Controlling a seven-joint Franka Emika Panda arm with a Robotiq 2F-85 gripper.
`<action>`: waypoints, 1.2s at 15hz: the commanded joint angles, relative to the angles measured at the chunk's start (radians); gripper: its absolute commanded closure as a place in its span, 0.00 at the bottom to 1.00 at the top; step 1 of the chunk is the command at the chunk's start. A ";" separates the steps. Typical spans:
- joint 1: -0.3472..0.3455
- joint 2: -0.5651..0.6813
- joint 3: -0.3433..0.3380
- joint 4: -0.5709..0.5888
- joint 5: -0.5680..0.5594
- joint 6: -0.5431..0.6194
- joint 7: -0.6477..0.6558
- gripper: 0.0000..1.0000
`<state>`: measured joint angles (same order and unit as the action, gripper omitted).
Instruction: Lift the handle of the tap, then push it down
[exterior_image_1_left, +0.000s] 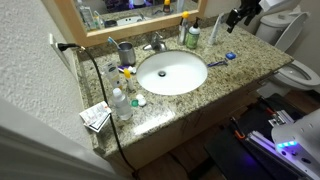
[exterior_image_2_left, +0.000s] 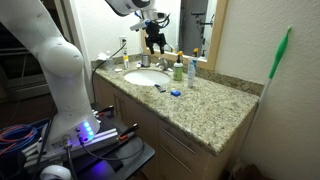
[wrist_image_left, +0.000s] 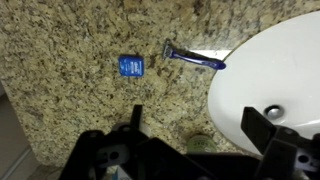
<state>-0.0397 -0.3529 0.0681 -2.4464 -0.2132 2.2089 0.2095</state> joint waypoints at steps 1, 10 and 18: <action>-0.009 0.011 -0.009 0.007 0.000 0.008 0.017 0.00; -0.017 0.034 -0.018 0.030 0.002 0.016 0.047 0.00; 0.061 0.122 -0.029 0.057 0.238 0.247 -0.067 0.00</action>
<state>-0.0320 -0.2921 0.0390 -2.4182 -0.0548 2.3602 0.2058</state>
